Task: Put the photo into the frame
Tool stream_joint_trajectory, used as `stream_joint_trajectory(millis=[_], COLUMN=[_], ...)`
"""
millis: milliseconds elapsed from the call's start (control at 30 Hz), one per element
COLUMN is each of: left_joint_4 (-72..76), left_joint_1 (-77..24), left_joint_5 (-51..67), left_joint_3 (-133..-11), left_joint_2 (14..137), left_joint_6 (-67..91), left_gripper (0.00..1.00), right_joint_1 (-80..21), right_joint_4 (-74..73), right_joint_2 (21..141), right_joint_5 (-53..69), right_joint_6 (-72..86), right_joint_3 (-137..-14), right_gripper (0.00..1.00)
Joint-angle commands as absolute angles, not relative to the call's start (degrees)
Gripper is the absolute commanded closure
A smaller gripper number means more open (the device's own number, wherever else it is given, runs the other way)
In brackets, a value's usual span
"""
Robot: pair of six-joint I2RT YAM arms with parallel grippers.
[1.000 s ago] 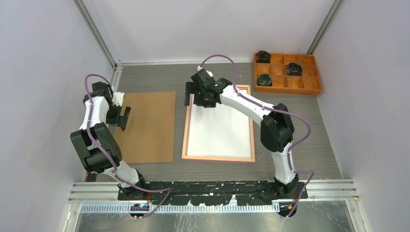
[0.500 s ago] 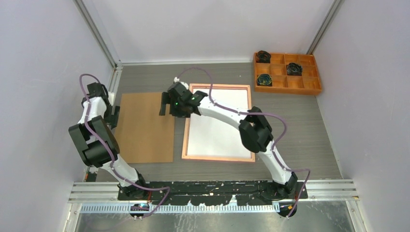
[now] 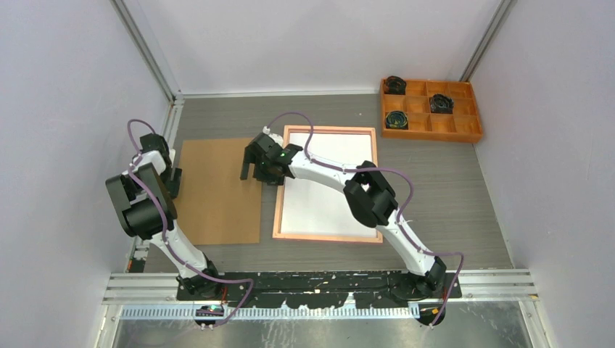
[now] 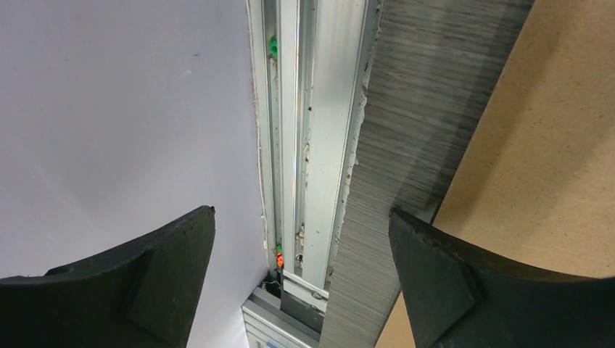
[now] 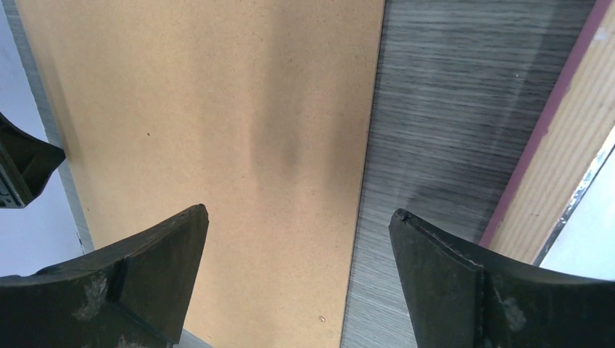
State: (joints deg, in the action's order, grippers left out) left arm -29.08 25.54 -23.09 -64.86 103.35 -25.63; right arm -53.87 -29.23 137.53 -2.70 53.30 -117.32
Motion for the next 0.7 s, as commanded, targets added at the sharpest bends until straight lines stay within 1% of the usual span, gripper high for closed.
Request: stream_joint_trajectory(millis=[0, 100, 233, 367, 467, 533, 667], left_joint_4=[-25.9, -27.8, -30.6, -32.4, -33.3, -34.0, -35.8], left_joint_1=[25.9, 25.9, 25.8, 25.8, 25.7, 25.7, 25.6], left_joint_5=[-20.8, -17.2, -12.7, -10.5, -8.5, -7.4, -4.7], left_joint_3=[-63.2, -62.5, -61.9, -61.0, -59.8, -59.4, -59.3], left_joint_2=[106.1, 106.3, 106.2, 106.6, 106.6, 106.8, 107.0], left_joint_6=[-24.2, -24.2, -24.6, -25.8, -27.1, -27.7, -28.5], left_gripper=[0.08, 0.08, 0.08, 0.1, 0.13, 0.15, 0.19], right_joint_1=[-55.3, -55.4, -55.4, -55.2, -55.0, -54.5, -53.5], right_joint_4=[-29.3, -28.5, -25.7, -24.5, -23.3, -20.9, -11.2], right_joint_2=[137.2, 137.5, 139.1, 140.2, 140.6, 140.2, 137.8], right_joint_5=[-6.2, -6.0, -2.2, -0.8, 2.5, 4.5, 9.0], right_joint_6=[55.6, 56.8, 59.1, 61.4, 63.0, 64.9, 69.6], right_joint_3=[-117.5, -117.0, -117.6, -118.7, -119.0, -118.4, -114.4], right_gripper=[0.0, 0.0, 0.0, 0.0, 0.0, 0.0, 0.02])
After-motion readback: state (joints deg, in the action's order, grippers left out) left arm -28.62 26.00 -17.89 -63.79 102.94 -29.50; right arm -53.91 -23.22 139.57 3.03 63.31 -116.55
